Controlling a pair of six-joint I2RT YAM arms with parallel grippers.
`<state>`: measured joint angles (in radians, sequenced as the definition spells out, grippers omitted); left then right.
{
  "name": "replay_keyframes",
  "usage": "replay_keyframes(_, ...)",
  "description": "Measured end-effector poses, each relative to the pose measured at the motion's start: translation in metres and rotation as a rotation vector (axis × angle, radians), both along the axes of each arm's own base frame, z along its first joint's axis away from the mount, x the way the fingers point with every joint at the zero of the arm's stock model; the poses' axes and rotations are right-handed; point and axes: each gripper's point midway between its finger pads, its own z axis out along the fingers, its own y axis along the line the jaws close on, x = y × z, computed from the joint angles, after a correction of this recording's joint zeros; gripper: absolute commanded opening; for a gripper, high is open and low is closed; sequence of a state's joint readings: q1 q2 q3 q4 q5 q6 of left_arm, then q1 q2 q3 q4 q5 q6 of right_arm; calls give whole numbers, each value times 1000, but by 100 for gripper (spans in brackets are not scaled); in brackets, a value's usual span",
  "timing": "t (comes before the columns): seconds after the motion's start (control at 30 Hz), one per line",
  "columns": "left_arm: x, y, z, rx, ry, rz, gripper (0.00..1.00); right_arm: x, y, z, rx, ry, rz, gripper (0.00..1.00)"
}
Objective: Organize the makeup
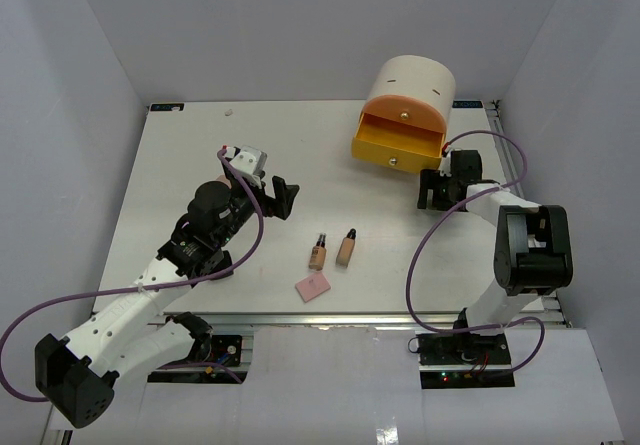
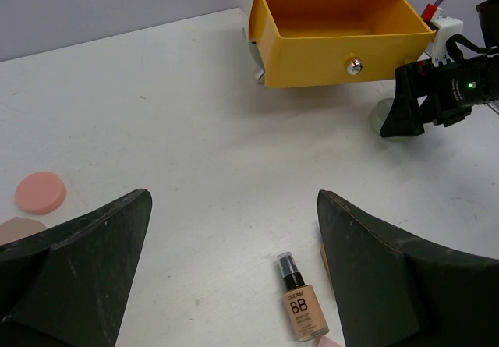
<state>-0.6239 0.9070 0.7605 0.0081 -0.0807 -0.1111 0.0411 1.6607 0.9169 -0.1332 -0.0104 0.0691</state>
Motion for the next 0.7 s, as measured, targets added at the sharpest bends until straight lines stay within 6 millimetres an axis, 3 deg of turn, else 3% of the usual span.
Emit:
replay_keyframes(0.1, 1, 1, 0, 3, 0, 6, 98, 2, 1, -4, 3, 4, -3, 96)
replay_keyframes(0.2, 2, 1, -2, 8, 2, 10, 98, 4, 2, -3, -1, -5, -2, 90)
replay_keyframes(0.43, 3, 1, -3, 12, 3, 13, 98, 5, 0, -3, -18, -14, 7, 64)
replay_keyframes(0.57, 3, 1, -3, 13, 2, 13, 98, 5, 0, -3, -24, -23, 21, 44)
replay_keyframes(0.7, 3, 2, -3, 13, 2, 13, 98, 2, 1, -3, -31, -31, 64, 32)
